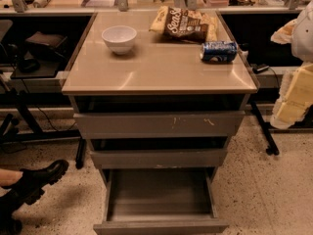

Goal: Place pepsi can into bottom drawer

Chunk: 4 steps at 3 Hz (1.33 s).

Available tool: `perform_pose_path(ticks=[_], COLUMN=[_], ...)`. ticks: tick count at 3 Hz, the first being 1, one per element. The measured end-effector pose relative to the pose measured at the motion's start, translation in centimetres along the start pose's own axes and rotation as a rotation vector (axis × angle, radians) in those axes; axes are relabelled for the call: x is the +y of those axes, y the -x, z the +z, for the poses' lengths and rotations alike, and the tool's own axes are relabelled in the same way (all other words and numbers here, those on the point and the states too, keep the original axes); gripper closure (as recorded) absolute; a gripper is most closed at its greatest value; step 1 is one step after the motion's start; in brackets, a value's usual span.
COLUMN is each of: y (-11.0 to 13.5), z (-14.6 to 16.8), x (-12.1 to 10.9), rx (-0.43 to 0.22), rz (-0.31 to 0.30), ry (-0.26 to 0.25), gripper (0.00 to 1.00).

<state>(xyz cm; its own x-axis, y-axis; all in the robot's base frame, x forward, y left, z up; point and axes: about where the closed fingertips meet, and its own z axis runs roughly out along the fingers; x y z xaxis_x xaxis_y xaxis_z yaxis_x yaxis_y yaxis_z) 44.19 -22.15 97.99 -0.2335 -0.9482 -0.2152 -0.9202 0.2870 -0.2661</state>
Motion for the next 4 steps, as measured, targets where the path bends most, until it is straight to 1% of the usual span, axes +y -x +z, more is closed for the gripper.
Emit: perform_pose_path(ticks=[1,2,3,4], y=[-2.4,-4.8,-3.6,-1.6], z=[0.8,4.3,8.7,10.4], x=[-2.8,-7.8,-12.7,-17.8], rx=[-0.067,-0.079,-0.095,-0.179], rz=[0.035,0.093,0.126,0.157], ry=[0.032,0.115,0.180,0.117], gripper=[0.00,0.00,0.00,0.00])
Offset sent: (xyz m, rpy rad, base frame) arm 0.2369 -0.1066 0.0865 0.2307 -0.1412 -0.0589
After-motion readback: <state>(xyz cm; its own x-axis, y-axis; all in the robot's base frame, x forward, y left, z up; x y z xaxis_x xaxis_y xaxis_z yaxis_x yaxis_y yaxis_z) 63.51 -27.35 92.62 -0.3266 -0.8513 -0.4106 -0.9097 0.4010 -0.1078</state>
